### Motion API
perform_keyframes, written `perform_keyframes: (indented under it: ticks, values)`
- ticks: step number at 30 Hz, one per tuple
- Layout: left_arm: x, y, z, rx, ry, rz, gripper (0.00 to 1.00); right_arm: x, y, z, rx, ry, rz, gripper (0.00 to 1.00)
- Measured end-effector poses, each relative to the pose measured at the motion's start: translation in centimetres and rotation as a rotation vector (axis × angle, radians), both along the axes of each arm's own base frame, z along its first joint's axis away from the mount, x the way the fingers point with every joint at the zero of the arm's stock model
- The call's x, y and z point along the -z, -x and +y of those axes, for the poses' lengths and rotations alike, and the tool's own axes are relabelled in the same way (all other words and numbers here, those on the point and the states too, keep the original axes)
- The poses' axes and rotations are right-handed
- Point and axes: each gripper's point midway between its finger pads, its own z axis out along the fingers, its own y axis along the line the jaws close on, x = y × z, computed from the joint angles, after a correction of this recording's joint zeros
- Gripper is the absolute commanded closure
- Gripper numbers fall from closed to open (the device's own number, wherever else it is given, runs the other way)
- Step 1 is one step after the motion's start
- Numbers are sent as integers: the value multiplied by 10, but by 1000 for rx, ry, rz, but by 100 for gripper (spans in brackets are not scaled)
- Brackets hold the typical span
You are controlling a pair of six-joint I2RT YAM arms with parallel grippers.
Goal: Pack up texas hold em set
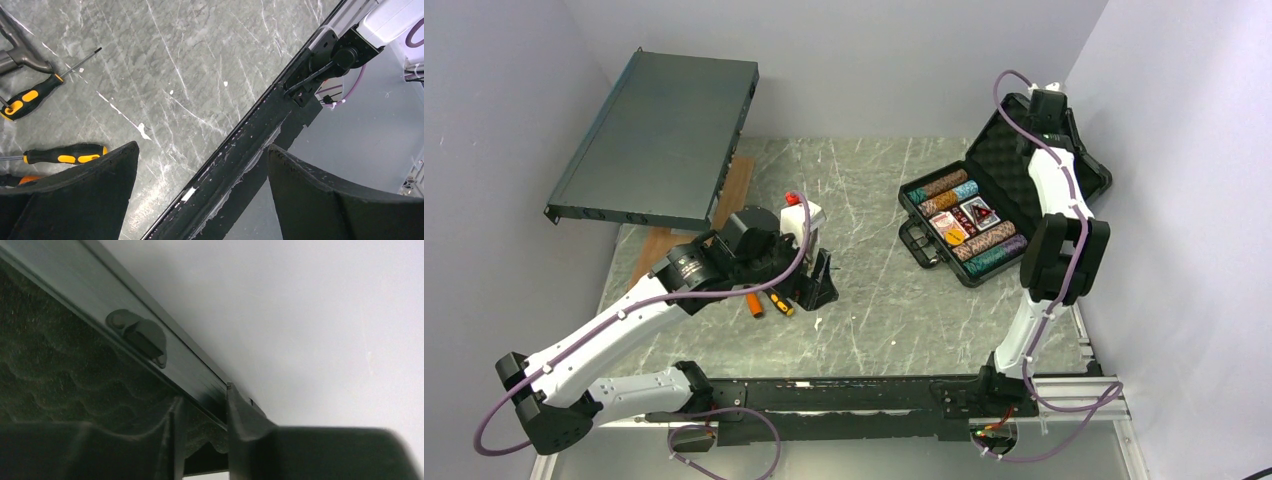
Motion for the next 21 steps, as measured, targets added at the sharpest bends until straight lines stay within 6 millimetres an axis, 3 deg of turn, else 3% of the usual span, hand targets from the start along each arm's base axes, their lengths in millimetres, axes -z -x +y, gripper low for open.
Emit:
perform_keyframes:
  ticks: [4, 5, 12, 19, 21]
  values:
    - [0, 0, 0, 0, 0, 1, 1, -3, 2, 0, -47, 28, 98, 99]
    - [0, 0, 0, -1, 0, 1, 0, -3, 3, 2, -70, 39, 139, 100]
    - [-4, 3, 0, 2, 19, 2, 1, -8, 12, 18, -125, 58, 205, 100]
    - [-5, 15, 12, -7, 65, -5, 1, -19, 38, 67, -170, 55, 167, 100]
    - [-1, 19, 15, -13, 74, 0, 1, -21, 47, 84, -182, 67, 167, 95]
